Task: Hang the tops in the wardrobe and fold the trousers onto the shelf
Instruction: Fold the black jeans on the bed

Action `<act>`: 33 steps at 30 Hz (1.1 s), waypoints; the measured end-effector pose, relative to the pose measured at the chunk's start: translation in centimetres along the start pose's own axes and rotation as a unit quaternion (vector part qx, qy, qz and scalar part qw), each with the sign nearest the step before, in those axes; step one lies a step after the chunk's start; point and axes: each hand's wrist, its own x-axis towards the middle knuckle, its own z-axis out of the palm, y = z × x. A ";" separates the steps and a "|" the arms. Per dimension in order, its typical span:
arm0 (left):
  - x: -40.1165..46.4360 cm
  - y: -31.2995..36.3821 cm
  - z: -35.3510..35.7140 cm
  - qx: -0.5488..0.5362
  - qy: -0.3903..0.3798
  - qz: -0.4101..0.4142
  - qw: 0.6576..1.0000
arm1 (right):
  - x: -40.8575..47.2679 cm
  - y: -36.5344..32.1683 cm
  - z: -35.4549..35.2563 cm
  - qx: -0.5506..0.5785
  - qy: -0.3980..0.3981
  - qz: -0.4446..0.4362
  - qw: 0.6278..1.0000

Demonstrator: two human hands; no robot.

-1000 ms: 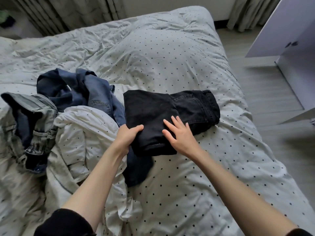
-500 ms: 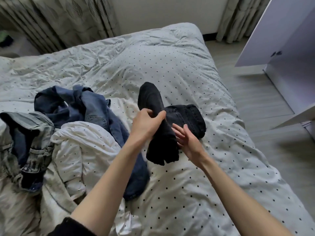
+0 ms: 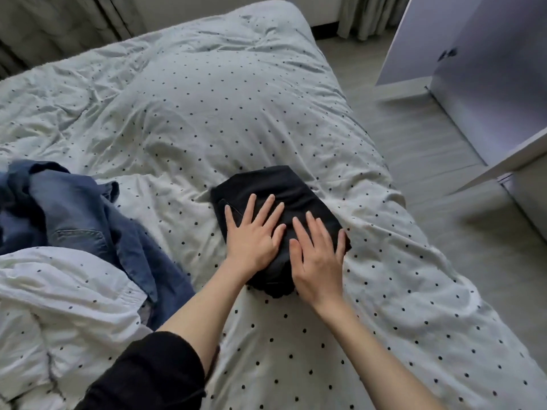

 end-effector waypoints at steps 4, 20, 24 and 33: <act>2.1 -3.6 2.6 0.000 0.034 -0.001 0.999 | 0.7 4.3 4.3 -0.061 -0.150 0.024 0.986; 5.1 -2.1 5.3 0.014 0.002 -0.023 1.000 | 4.9 9.3 6.3 -0.073 -0.321 0.021 0.944; 3.2 -3.4 4.2 -0.004 -0.023 0.060 0.998 | 5.8 9.6 5.4 -0.038 -0.348 0.033 0.936; 4.6 -9.6 1.5 0.167 -0.016 0.262 0.950 | 7.6 7.4 3.3 0.134 -0.340 0.142 0.920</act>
